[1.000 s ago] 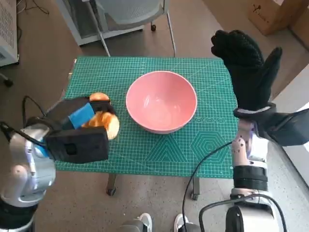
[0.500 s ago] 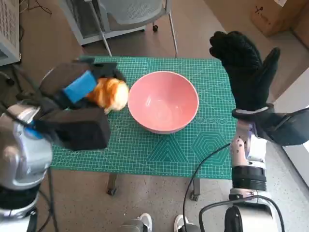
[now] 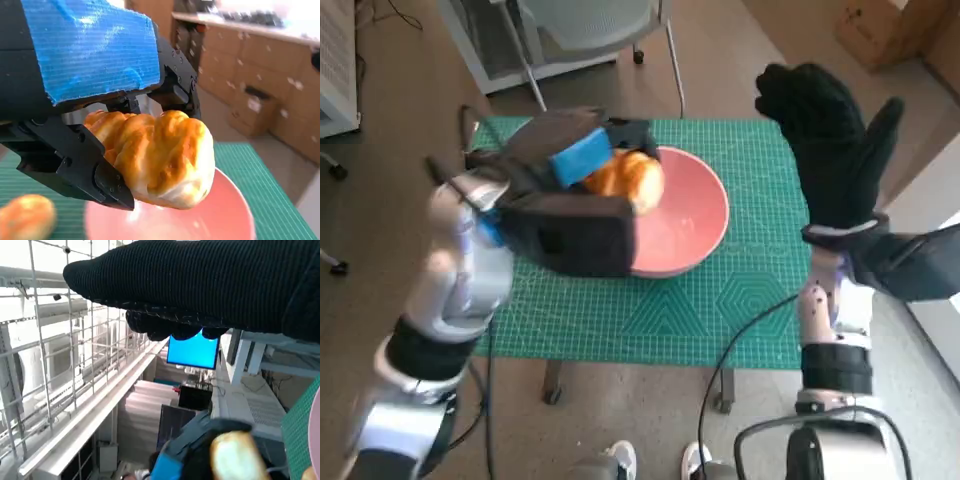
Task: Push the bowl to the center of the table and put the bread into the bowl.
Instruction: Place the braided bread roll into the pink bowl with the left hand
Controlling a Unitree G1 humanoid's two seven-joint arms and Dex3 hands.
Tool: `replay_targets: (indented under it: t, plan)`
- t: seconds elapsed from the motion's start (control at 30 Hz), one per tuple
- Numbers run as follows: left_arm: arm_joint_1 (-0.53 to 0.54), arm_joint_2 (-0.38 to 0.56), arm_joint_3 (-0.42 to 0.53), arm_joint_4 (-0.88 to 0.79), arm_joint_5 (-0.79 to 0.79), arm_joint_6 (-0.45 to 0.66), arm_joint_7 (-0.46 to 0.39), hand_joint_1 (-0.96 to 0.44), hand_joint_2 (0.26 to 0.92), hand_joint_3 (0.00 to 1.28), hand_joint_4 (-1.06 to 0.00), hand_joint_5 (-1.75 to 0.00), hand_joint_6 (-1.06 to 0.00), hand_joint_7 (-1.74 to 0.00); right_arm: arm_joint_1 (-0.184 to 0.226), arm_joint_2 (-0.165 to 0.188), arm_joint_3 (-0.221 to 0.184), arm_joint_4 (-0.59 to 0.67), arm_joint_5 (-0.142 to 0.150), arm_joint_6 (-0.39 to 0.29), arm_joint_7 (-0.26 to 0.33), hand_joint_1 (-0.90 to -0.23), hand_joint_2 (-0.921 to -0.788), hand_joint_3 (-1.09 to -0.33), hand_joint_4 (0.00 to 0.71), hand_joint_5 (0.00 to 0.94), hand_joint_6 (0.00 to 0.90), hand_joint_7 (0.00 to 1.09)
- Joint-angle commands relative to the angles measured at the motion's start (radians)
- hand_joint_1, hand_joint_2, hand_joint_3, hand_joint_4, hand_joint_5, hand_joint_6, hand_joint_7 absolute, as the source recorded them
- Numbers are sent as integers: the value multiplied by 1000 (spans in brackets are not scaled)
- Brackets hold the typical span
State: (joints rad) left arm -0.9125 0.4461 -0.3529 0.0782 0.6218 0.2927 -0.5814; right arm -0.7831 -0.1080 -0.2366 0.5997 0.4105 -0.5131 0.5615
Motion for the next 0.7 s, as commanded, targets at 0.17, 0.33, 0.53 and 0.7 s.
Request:
replay_targets:
  t: [0.17,0.33,0.53,0.7]
  plan:
    - [-71,-65,-61,164,34,-35,49,2,920,50,-715,-1168,-638,-1129,30,-15,-7,6,-14,-13,-11,-648,-921,-526,236,0,415,0]
    - [-82,-92,-69,235,30,-48,69,2,920,64,-705,-1207,-623,-1116,27,-21,-10,21,-31,-30,-23,-649,-921,-527,236,0,417,1]
    - [-86,-102,-78,282,17,-32,15,39,880,130,-447,-929,-413,-815,31,-25,-10,23,-41,-44,-33,-651,-921,-526,236,0,419,2]
    - [-93,-97,-72,318,-20,-39,-52,-65,816,62,-166,-162,-280,-199,37,-28,-9,15,-44,-46,-37,-655,-921,-528,236,0,419,2]
